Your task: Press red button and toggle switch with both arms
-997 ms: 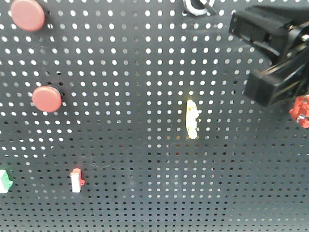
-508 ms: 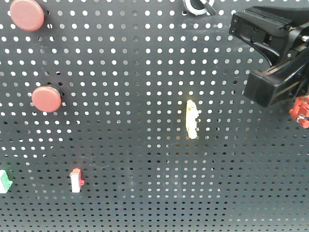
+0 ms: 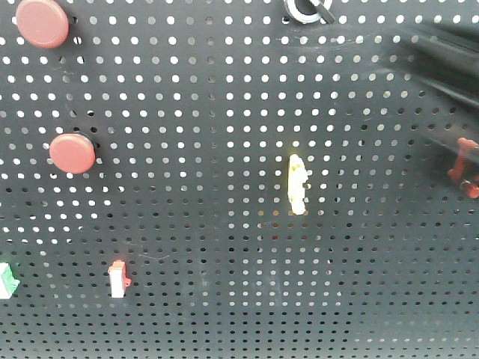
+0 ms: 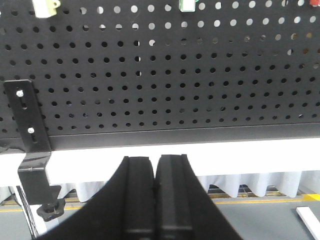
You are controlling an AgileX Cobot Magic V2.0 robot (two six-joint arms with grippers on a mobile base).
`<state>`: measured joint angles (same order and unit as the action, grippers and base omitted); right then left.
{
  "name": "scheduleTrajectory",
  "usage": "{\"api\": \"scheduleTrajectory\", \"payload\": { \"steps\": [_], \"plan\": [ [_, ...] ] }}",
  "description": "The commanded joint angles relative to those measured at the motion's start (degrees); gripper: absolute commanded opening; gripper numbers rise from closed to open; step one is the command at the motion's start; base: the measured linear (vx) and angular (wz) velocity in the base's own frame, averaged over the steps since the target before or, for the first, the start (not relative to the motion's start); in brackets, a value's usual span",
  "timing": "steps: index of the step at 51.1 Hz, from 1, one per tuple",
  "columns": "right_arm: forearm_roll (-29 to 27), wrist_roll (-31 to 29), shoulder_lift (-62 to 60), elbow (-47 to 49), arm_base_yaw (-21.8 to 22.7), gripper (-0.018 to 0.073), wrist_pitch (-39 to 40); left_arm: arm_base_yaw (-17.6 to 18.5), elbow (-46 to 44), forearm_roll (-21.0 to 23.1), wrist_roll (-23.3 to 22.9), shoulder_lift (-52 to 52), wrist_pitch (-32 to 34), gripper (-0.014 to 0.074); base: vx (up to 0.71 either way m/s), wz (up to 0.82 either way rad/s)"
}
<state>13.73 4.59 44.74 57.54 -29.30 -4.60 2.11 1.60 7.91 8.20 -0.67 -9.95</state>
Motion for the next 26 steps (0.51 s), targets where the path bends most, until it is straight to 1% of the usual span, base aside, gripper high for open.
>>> {"api": "scheduleTrajectory", "payload": {
  "steps": [1, 4, 12, 15, 19, 26],
  "plan": [
    [-4.45, -0.50, -8.31, -7.99, 6.88, -0.0003, 3.72, -0.29, 1.59, 0.66, -0.28, 0.28, 4.44, 0.0002, 0.00, 0.00],
    [-5.82, -0.50, -13.81, -14.76, 12.39, -0.0003, 3.37, -0.29, 1.59, 0.66, -0.28, 0.28, 4.44, 0.0002, 0.00, 0.00],
    [-6.01, -0.56, -27.63, -32.99, 22.94, -0.0003, 3.36, -0.29, 1.59, 0.66, -0.28, 0.28, 4.44, 0.0002, 0.00, 0.00],
    [-6.01, -0.56, -31.91, -38.98, 25.64, -0.0003, 3.42, -0.29, 1.59, 0.66, -0.28, 0.28, 4.44, 0.0002, 0.00, 0.00],
    [-6.69, -0.31, -37.13, -45.96, 28.02, -0.0003, 3.49, -0.29, 1.59, 0.66, -0.28, 0.28, 4.44, 0.0002, 0.00, 0.00],
    [-6.80, 0.59, -44.15, -54.69, 29.52, -0.0003, 3.58, -0.29, 1.59, 0.66, -0.28, 0.28, 4.44, 0.0002, 0.00, 0.00]
  ]
}}
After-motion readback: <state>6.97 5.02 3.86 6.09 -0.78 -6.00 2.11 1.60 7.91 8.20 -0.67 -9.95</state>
